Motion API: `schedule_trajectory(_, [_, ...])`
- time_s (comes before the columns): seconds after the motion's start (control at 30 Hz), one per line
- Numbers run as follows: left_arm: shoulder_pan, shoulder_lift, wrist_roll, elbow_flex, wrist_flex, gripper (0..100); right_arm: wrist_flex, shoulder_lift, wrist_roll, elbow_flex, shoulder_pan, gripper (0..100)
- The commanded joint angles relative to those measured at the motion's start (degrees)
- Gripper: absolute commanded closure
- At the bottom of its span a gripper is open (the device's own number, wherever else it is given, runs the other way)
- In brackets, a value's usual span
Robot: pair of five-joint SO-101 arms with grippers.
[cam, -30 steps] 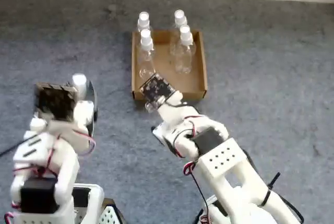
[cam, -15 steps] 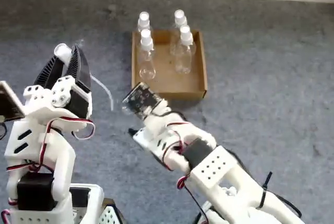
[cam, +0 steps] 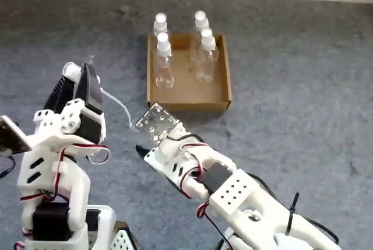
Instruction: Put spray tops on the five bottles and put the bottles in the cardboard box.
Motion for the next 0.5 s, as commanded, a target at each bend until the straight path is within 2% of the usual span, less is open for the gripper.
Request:
schedule_trajectory(0.0, [-0.3,-1.8,0.1,3.1,-5.7,99,-1.1,-1.9,-0.6,-0.4,-2.2,99.5])
schedule_trajectory(0.3, [-0.1,-2.2,0.1,3.2,-4.5,99,-1.1,-1.9,-0.6,-0.4,-2.3,99.5])
schedule_trajectory(0.47, [-0.3,-2.2,0.1,1.0,-3.9,99,-1.1,-1.9,-0.6,-0.5,1.4,99.5])
